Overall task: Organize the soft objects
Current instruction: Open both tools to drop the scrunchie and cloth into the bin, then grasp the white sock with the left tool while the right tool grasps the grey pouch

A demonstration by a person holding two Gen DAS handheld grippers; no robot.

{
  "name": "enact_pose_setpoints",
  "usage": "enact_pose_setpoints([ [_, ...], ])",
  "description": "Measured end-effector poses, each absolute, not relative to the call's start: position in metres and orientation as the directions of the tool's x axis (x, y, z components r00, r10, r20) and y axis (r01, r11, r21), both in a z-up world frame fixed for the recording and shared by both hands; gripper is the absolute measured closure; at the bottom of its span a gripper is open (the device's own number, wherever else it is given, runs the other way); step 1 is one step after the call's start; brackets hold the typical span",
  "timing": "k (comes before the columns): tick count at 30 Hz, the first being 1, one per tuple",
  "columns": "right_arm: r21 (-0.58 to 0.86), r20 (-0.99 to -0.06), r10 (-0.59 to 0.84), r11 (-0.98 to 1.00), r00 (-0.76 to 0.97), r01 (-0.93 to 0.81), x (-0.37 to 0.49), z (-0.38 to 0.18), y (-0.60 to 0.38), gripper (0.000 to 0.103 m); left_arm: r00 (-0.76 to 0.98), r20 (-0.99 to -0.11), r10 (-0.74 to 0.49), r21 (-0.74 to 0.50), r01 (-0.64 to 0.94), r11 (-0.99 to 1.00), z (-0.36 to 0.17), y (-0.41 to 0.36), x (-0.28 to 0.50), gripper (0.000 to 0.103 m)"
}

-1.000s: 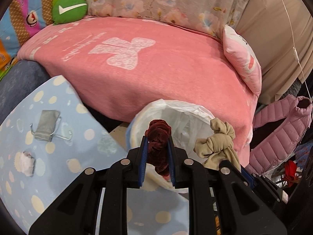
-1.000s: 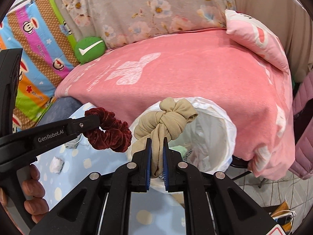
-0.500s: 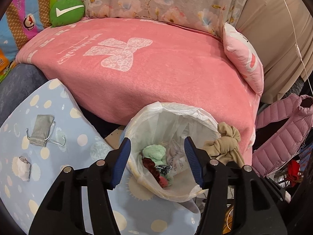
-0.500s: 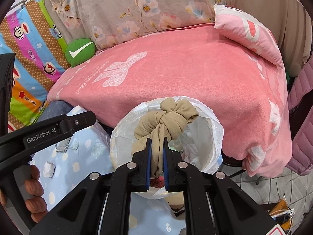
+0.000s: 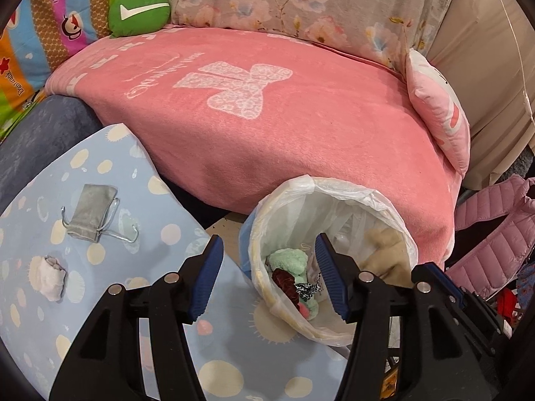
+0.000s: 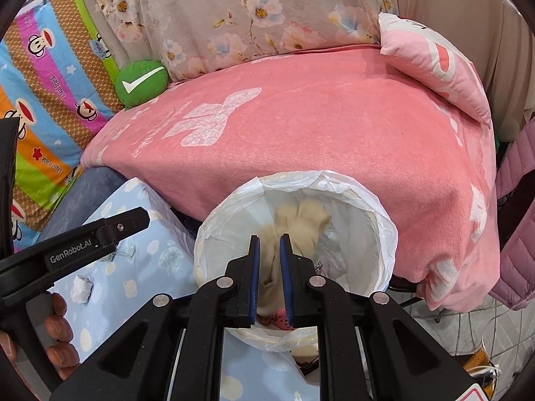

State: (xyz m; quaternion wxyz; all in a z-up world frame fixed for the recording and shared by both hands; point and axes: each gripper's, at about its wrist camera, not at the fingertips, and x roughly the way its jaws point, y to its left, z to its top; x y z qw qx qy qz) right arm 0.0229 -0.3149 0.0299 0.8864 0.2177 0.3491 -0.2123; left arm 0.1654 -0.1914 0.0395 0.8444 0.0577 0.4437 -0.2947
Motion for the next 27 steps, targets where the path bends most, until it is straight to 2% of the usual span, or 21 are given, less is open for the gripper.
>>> enact_pose_setpoints([
  [10, 0.223, -0.698, -0.232, 0.829, 0.678, 0.513, 0.027, 0.041, -0.302, 0.072, 0.454, -0.779, -0.432, -0.159, 0.524, 0.837, 0.041, -0.174, 0.168, 0.049],
  [22, 0.197, -0.695, -0.229, 0.851, 0.681, 0.487, 0.029, 0.048, -0.274, 0.062, 0.483, -0.776, -0.406, -0.155, 0.478, 0.864, 0.042, -0.139, 0.167, 0.049],
  [25, 0.192, -0.696, -0.222, 0.859, 0.683, 0.475, 0.033, 0.048, -0.264, 0.053, 0.493, -0.779, -0.388, -0.148, 0.456, 0.877, 0.039, -0.126, 0.17, 0.045],
  [27, 0.188, -0.695, -0.217, 0.865, 0.686, 0.464, 0.036, 0.049, -0.255, 0.052, 0.503, -0.778, -0.377, -0.146, 0.439, 0.887, 0.038, -0.116, 0.172, 0.043],
])
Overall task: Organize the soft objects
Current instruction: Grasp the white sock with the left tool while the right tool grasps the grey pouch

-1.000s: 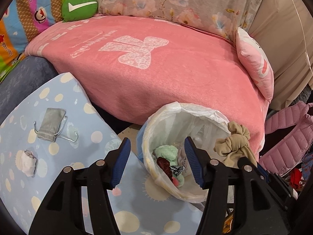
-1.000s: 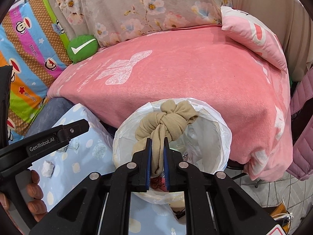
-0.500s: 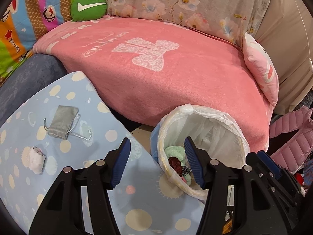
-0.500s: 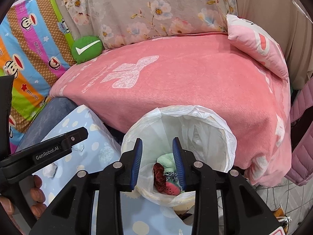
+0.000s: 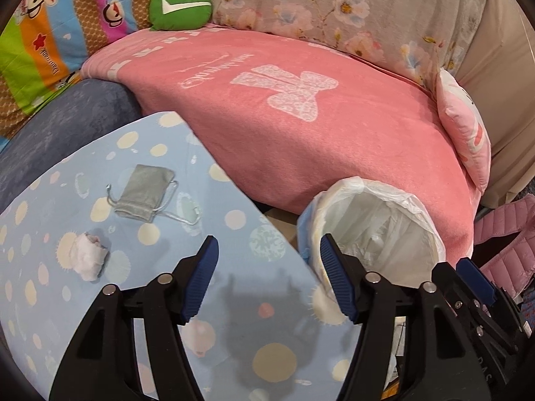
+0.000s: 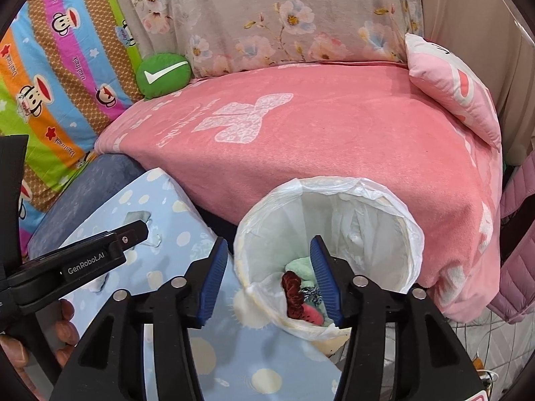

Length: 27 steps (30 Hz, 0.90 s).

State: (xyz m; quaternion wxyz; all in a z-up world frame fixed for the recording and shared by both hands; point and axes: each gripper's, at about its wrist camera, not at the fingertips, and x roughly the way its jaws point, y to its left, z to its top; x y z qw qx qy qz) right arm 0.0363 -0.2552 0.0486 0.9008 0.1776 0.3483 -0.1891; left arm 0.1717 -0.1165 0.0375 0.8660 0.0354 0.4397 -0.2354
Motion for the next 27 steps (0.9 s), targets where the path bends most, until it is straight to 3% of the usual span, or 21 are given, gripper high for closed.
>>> enact_pose_setpoints([
  [13, 0.16, -0.713, -0.155, 0.914, 0.684, 0.374, 0.064, 0.042, -0.2, 0.051, 0.531, -0.791, -0.306, -0.129, 0.344, 0.93, 0.026, -0.053, 0.186, 0.041],
  [22, 0.152, -0.724, -0.12, 0.933, 0.679, 0.326, 0.08, 0.035, -0.169, 0.043, 0.539, -0.803, -0.253, -0.123, 0.266, 0.956, 0.012, -0.01, 0.196, 0.04],
  [27, 0.143, -0.732, -0.102, 0.944, 0.674, 0.298, 0.091, 0.03, -0.151, 0.039, 0.541, -0.814, -0.211, -0.109, 0.215, 0.971, -0.001, 0.015, 0.203, 0.034],
])
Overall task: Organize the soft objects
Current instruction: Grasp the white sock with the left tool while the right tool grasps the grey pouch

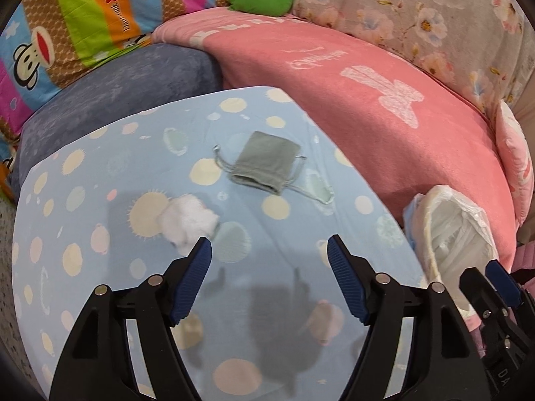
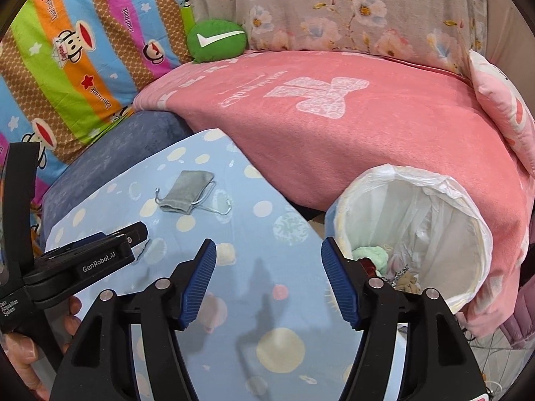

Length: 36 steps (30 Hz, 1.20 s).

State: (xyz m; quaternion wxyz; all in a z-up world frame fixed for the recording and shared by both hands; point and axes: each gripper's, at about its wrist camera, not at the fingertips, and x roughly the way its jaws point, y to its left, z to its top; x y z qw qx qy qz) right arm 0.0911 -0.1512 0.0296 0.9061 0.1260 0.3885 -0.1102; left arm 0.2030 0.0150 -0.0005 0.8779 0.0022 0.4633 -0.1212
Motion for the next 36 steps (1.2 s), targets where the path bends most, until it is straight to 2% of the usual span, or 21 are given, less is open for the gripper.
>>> enact_pose_setpoints([
  [4, 0.137, -0.74, -0.085, 0.952, 0.667, 0.274, 0.101, 0.025, -0.137, 0.039, 0.528, -0.829, -0.182, -0.111, 0.164, 0.98, -0.012, 0.036, 0.21, 0.03],
  [7, 0.137, -0.746, -0.072, 0.956, 0.662, 0.259, 0.11, 0.019, -0.129, 0.039, 0.529, -0.834, -0.157, -0.106, 0.126, 0.986, -0.019, 0.05, 0.216, 0.023],
  [9, 0.137, -0.751, -0.063, 0.959, 0.657, 0.249, 0.117, 0.015, -0.123, 0.039, 0.528, -0.837, -0.141, -0.104, 0.1, 0.99, -0.024, 0.06, 0.22, 0.015],
  [22, 0.138, -0.781, -0.029, 0.966, 0.624, 0.218, 0.174, -0.011, -0.099, 0.039, 0.443, -0.883, -0.156, -0.157, 0.035, 0.987, -0.061, 0.086, 0.259, 0.014],
  [25, 0.138, -0.788, -0.022, 0.968, 0.615, 0.212, 0.187, -0.018, -0.094, 0.039, 0.414, -0.892, -0.184, -0.192, 0.022, 0.981, -0.07, 0.09, 0.266, 0.023],
  [27, 0.139, -0.793, -0.017, 0.968, 0.609, 0.208, 0.195, -0.022, -0.09, 0.039, 0.387, -0.899, -0.204, -0.214, 0.019, 0.977, -0.075, 0.093, 0.271, 0.036],
  [29, 0.143, -0.797, -0.009, 0.969, 0.604, 0.204, 0.203, -0.026, -0.086, 0.039, 0.37, -0.898, -0.237, -0.247, 0.02, 0.969, -0.079, 0.095, 0.274, 0.041],
  [31, 0.147, -0.8, -0.001, 0.969, 0.6, 0.199, 0.21, -0.03, -0.083, 0.039, 0.361, -0.892, -0.272, -0.283, 0.024, 0.959, -0.08, 0.097, 0.274, 0.052],
  [32, 0.148, -0.801, 0.001, 0.969, 0.598, 0.197, 0.214, -0.031, -0.082, 0.039, 0.353, -0.888, -0.293, -0.301, 0.033, 0.953, -0.08, 0.097, 0.275, 0.061],
  [36, 0.169, -0.804, 0.023, 0.967, 0.595, 0.191, 0.231, -0.037, -0.079, 0.039, 0.369, -0.875, -0.312, -0.314, 0.055, 0.948, -0.074, 0.098, 0.277, 0.074],
])
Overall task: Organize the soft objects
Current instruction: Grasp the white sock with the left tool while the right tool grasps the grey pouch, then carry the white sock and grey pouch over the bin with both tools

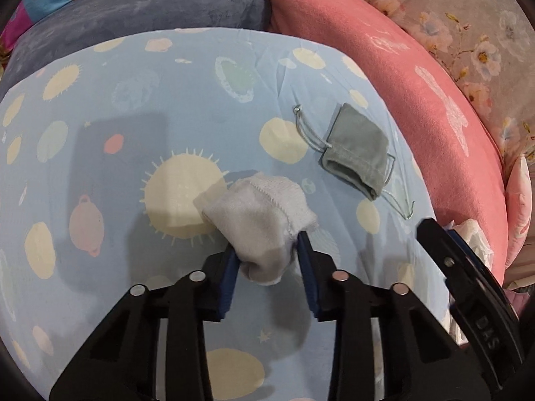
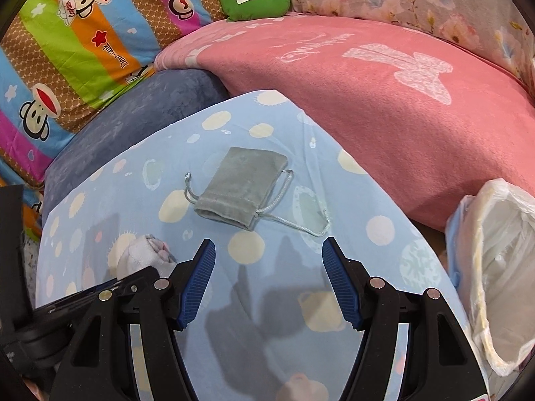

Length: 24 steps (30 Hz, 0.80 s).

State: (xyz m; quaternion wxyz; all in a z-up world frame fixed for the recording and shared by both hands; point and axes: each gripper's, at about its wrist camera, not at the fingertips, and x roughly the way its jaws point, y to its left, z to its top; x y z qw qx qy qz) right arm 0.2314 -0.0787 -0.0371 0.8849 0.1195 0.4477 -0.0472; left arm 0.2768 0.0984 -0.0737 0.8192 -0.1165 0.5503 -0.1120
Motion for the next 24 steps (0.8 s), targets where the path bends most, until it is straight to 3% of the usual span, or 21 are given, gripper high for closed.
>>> enact_pose_setpoints([
  [6, 0.187, -0.812, 0.046, 0.965, 0.582, 0.185, 0.262, -0.05, -0.074, 0.04, 0.398, -0.86, -0.32, -0.327, 0.051, 0.943, -0.063, 0.108, 0.29, 0.081],
  [13, 0.187, -0.831, 0.059, 0.966, 0.554, 0.178, 0.292, -0.069, -0.069, 0.05, 0.422, -0.859, -0.289, -0.295, 0.052, 0.954, -0.059, 0.11, 0.312, 0.081],
  [15, 0.192, -0.837, 0.065, 0.965, 0.543, 0.179, 0.297, -0.075, -0.068, 0.056, 0.421, -0.86, -0.288, -0.293, 0.055, 0.955, -0.06, 0.108, 0.316, 0.081],
  [17, 0.195, -0.845, 0.074, 0.965, 0.529, 0.177, 0.3, -0.082, -0.067, 0.071, 0.417, -0.863, -0.285, -0.288, 0.058, 0.956, -0.061, 0.106, 0.319, 0.081],
  [24, 0.195, -0.838, 0.077, 0.967, 0.54, 0.165, 0.294, -0.083, -0.065, 0.09, 0.412, -0.867, -0.279, -0.275, 0.07, 0.959, -0.064, 0.098, 0.316, 0.081],
])
